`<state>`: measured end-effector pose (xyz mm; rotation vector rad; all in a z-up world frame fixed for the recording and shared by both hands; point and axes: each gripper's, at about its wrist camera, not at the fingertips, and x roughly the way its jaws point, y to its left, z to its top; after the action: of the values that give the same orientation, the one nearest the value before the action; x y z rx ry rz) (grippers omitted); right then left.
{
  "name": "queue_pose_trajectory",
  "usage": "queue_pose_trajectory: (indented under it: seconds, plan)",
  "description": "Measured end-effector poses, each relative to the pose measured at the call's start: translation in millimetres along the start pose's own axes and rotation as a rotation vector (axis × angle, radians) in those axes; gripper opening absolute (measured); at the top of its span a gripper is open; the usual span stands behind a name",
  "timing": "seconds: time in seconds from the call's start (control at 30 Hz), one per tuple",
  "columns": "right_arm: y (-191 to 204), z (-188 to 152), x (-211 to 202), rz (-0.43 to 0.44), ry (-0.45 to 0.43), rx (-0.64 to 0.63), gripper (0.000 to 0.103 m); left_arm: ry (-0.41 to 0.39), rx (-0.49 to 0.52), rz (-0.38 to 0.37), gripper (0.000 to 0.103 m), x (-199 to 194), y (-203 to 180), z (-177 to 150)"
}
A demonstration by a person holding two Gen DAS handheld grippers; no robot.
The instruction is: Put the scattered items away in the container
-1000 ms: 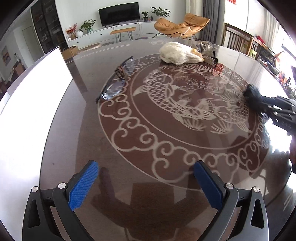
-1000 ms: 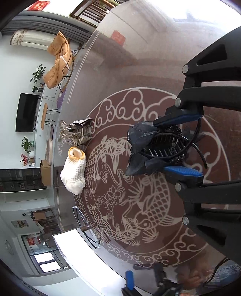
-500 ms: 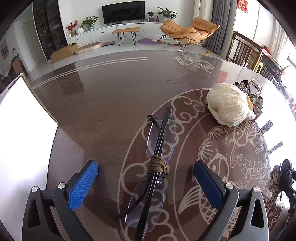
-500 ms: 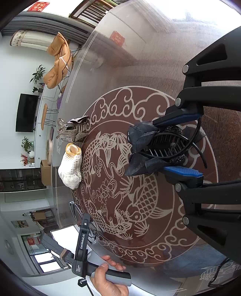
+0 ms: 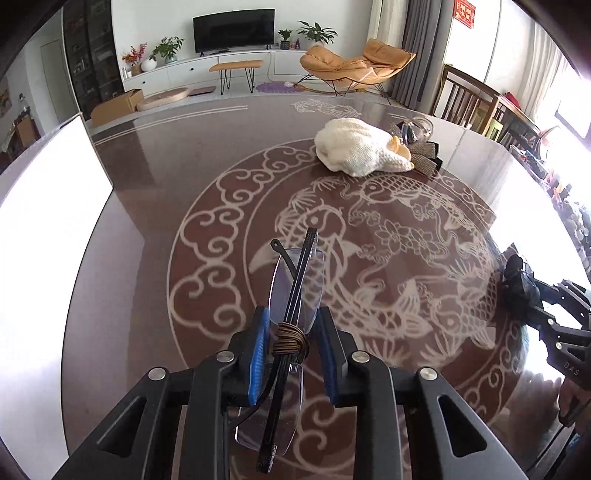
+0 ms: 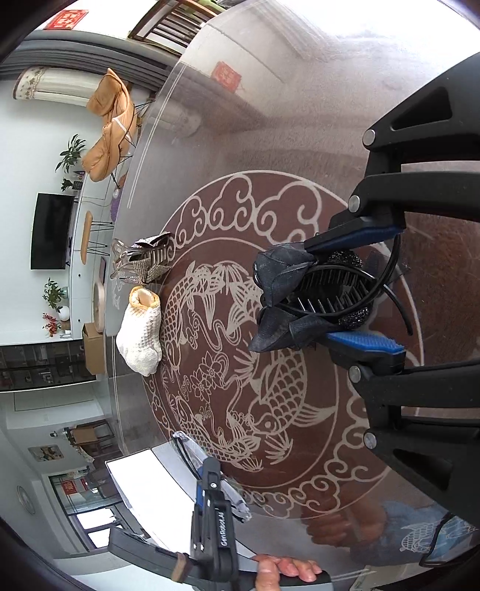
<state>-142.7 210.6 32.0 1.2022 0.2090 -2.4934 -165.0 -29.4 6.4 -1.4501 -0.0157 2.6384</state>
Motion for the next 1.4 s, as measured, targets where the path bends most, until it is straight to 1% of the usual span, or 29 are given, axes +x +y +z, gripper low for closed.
queue_pose_trajectory:
  seconds: [0.07, 0.17, 0.2, 0.23, 0.27, 0.3, 0.33, 0.37, 0.4, 0.43, 0.53, 0.7, 1.4]
  plan:
    - [15.3, -17.3, -13.7, 0.006, 0.001, -0.020, 0.040, 0.000, -0.008, -0.021, 0.026, -15.2, -6.0, -25.5]
    - [39.7, -41.5, -32.5, -0.001, 0.003, -0.052, 0.040, -0.023, 0.026, -0.010, 0.030, -27.4, -13.5, -50.1]
    - [46.4, -46.3, -36.2, -0.013, 0.002, -0.064, 0.040, -0.032, 0.046, -0.005, 0.042, -28.3, -15.3, -53.4]
    - [50.8, -49.1, -38.1, -0.027, 0.000, -0.066, 0.041, -0.035, 0.061, 0.005, 0.068, -27.2, -16.6, -55.6]
    - [53.0, -50.1, -38.6, -0.047, -0.001, -0.063, 0.042, -0.028, 0.068, 0.021, 0.082, -23.9, -17.0, -54.8]
    - [53.8, -49.8, -38.3, -0.073, -0.001, -0.058, 0.050, -0.027, 0.073, 0.028, 0.095, -20.8, -16.4, -55.7]
    - [52.9, -48.7, -37.4, -0.102, 0.000, -0.048, 0.061, -0.034, 0.080, 0.036, 0.095, -20.9, -16.1, -58.1]
    - [50.6, -48.4, -36.5, -0.116, 0.004, -0.034, 0.064, -0.033, 0.080, 0.035, 0.095, -21.3, -17.1, -58.0]
    - [47.3, -48.1, -35.8, -0.109, 0.007, -0.018, 0.066, -0.028, 0.084, 0.034, 0.097, -20.4, -17.8, -57.2]
    - [44.0, -47.9, -35.1, -0.100, 0.012, -0.002, 0.068, -0.022, 0.091, 0.028, 0.103, -20.4, -18.5, -58.6]
    - [35.9, -46.9, -33.0, -0.085, 0.022, 0.031, 0.074, -0.012, 0.102, 0.015, 0.103, -19.3, -18.0, -59.5]
    - [33.7, -46.7, -31.7, -0.084, 0.026, 0.045, 0.077, -0.018, 0.095, 0.022, 0.103, -19.8, -19.1, -60.6]
    - [34.6, -47.1, -31.6, -0.085, 0.026, 0.046, 0.078, -0.019, 0.093, 0.024, 0.103, -18.9, -19.3, -61.3]
